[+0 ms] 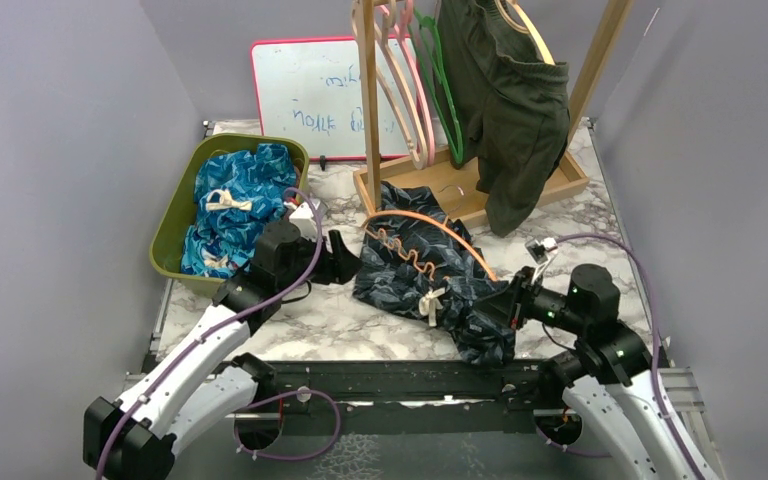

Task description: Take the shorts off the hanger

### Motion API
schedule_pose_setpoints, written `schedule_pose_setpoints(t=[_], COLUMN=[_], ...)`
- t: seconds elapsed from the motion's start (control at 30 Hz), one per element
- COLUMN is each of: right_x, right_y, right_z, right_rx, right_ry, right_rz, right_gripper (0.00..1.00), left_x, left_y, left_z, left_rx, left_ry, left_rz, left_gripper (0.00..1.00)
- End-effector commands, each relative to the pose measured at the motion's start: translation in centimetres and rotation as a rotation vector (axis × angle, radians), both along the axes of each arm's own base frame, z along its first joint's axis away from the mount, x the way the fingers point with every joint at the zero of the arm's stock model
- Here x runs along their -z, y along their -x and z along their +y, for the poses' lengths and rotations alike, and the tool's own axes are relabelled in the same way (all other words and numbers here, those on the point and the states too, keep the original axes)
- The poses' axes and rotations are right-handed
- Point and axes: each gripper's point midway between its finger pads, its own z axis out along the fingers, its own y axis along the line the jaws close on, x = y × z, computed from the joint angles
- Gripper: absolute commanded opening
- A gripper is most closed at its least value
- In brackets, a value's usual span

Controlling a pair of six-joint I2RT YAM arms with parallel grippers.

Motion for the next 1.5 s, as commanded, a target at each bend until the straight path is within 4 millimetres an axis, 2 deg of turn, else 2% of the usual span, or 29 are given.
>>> schedule_pose_setpoints(t=[0.0,0.1,0.23,0.37,0.47,0.57,0.73,0.83,0.9,1.03,1.17,1.47], right_x=[-0.4,0.6,1.7,2.3,2.4,2.7,3.1,3.1,3.0,2.9,3.0,2.9], right_y=[-0.6,-0.6,-0.2,0.3,1.2,1.5,2.3,2.5,2.6,2.7,2.8,3.1], right_z=[1.5,2.1,2.7,2.6,2.7,2.7,2.5,2.4,2.4,2.4,2.4,2.3], right_rx=[-0.082,-0.113,-0.16,-0.186,-0.232,-0.234,-0.251,-0.254,-0.259,-0.263,-0.272,-0.265], right_ry=[-0.055,-0.072,-0.083,-0.065,-0.072,-0.073,-0.065,-0.064,-0.068,-0.072,-0.074,-0.072], right_rz=[-0.042,0.0,0.046,0.058,0.066,0.073,0.072,0.073,0.064,0.06,0.064,0.057], right_gripper=[0.02,0.02,0.02,0.02,0.02,0.02,0.02,0.02,0.02,0.02,0.02,0.02], left_x=[-1.7,-3.9,-4.7,-6.3,-8.1,-8.9,-10.7,-10.9,-10.0,-8.6,-7.9,-7.3], left_y=[0.8,1.8,2.9,2.7,2.2,1.5,0.9,0.8,0.7,0.9,0.7,0.3], left_z=[-1.1,-3.6,-7.0,-9.3,-11.0,-12.4,-13.3,-13.8,-14.0,-14.8,-15.5,-16.1], left_rx=[-0.031,0.007,0.035,0.013,0.034,0.057,0.067,0.093,0.108,0.15,0.173,0.196], left_ry=[0.029,0.084,0.078,0.074,0.109,0.097,0.13,0.108,0.065,0.026,0.016,0.009], left_rz=[-0.059,-0.124,-0.191,-0.277,-0.352,-0.387,-0.462,-0.486,-0.473,-0.433,-0.421,-0.385], left_gripper=[0.64,0.69,0.78,0.98,0.99,0.99,0.99,0.99,0.96,0.82,0.68,0.28])
